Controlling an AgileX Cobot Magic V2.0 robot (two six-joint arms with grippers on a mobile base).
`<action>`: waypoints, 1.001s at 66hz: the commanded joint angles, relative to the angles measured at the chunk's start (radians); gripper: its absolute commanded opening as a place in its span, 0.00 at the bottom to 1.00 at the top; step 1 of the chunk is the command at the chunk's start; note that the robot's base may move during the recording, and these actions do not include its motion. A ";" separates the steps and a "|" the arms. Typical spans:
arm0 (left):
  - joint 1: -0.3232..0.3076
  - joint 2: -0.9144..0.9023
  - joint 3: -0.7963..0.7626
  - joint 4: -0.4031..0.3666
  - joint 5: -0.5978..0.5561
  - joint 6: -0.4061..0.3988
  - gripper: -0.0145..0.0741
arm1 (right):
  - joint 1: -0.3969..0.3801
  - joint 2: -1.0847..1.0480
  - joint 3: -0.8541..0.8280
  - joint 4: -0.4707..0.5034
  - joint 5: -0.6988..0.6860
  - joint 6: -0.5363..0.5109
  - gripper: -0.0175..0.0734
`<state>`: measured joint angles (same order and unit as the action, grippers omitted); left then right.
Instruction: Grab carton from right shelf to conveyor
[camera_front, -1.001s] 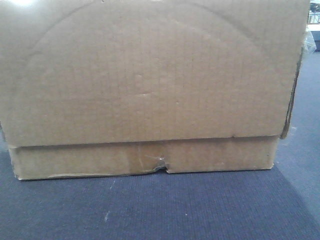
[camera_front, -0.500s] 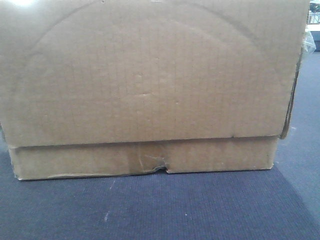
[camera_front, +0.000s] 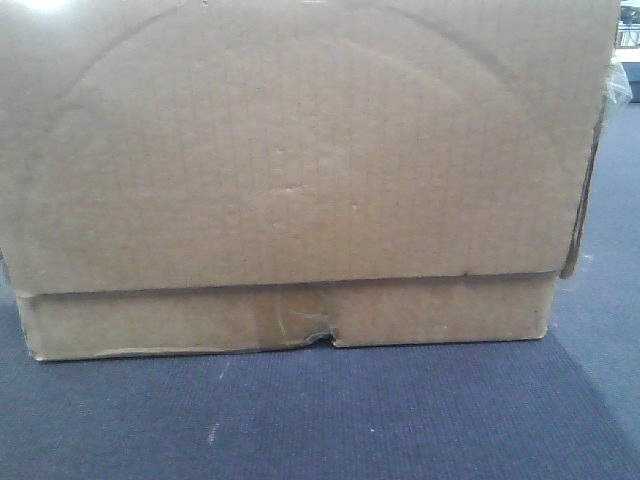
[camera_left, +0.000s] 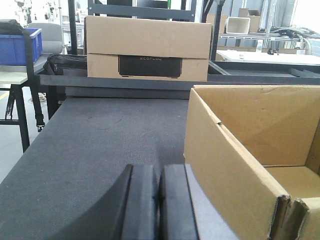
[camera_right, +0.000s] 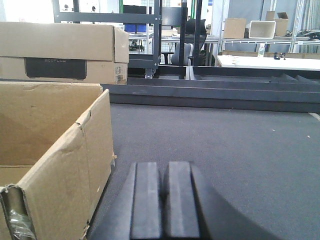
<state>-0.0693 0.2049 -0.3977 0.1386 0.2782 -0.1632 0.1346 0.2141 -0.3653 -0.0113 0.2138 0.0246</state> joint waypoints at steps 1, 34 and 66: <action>0.003 -0.005 0.000 0.005 -0.020 0.004 0.18 | -0.005 -0.005 0.004 -0.011 -0.028 -0.007 0.11; 0.176 -0.205 0.317 -0.139 -0.167 0.163 0.17 | -0.005 -0.005 0.004 -0.011 -0.028 -0.007 0.11; 0.176 -0.205 0.398 -0.139 -0.219 0.163 0.17 | -0.005 -0.005 0.004 -0.011 -0.028 -0.007 0.11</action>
<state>0.1034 0.0070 0.0012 0.0072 0.0837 -0.0069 0.1346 0.2141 -0.3653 -0.0113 0.2114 0.0246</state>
